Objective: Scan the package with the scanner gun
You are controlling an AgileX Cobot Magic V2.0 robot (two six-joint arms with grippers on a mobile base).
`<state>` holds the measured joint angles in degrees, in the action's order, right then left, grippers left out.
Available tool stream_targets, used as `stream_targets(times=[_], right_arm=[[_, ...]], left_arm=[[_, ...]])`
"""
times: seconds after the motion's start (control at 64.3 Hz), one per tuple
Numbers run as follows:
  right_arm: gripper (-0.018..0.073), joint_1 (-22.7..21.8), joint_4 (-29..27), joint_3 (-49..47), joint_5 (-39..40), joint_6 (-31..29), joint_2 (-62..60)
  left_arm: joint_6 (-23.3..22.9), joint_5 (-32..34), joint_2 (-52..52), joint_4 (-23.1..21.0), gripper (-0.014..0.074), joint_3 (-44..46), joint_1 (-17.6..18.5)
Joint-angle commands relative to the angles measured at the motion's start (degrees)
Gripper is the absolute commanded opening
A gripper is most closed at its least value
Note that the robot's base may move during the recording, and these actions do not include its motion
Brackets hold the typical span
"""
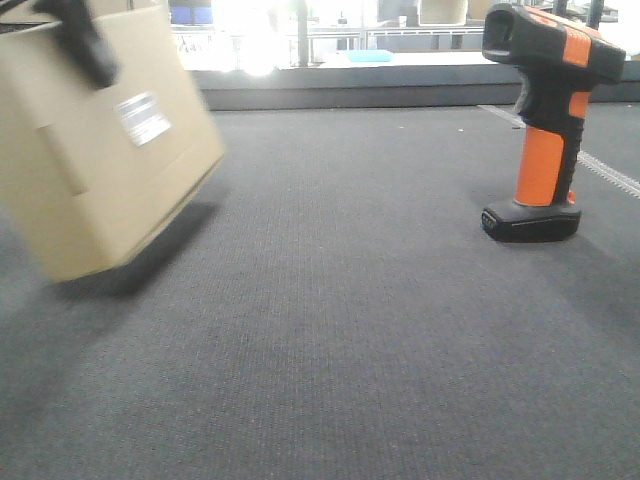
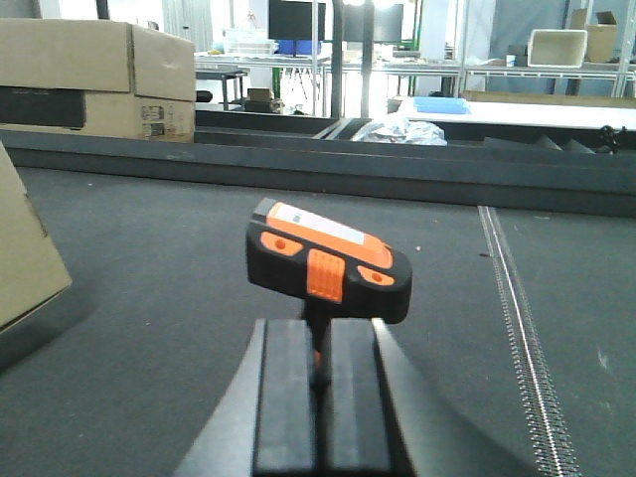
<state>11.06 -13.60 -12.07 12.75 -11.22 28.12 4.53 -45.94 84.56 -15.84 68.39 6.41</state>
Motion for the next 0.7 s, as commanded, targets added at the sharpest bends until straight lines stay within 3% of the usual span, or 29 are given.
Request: stream_targets(times=[0.0,0.109,0.249,0.342,0.451,0.529,0.684], right_arm=[[-0.0154,-0.1,-0.2,0.0,-3.1,-0.9,-4.9],[-0.0154,-0.1,-0.2,0.0,-7.4,-0.9,-8.9],[-0.0154,-0.1,-0.2,0.0,-11.3,-0.9,-9.8],[-0.0154,-0.1,-0.2,0.0,-11.5,-0.9,-9.8],[-0.0154,-0.1,-0.2,0.0,-11.4,-0.9,-9.8],[-0.0154,-0.1,-0.2,0.0,-11.4,-0.9,-9.8],[-0.0154,-0.1,-0.2,0.0,-11.2,-0.9,-9.8]], left_arm=[[2.8,-2.2,-0.7,2.3,-0.0057,0.5,-3.7],[3.2,-2.7,-0.7,6.1,-0.0057,0.5,-8.0],[3.2,-2.8,-0.7,6.3,-0.0057,0.5,-11.5],[3.2,-2.8,-0.7,7.1,-0.0056,0.5,-12.0],[3.2,-2.6,-0.7,10.9,-0.0022,0.5,-12.0],[3.2,-1.5,-0.7,13.3,0.0026,0.5,-12.0],[3.2,1.3,-0.7,14.1,0.0123,0.5,-12.0]])
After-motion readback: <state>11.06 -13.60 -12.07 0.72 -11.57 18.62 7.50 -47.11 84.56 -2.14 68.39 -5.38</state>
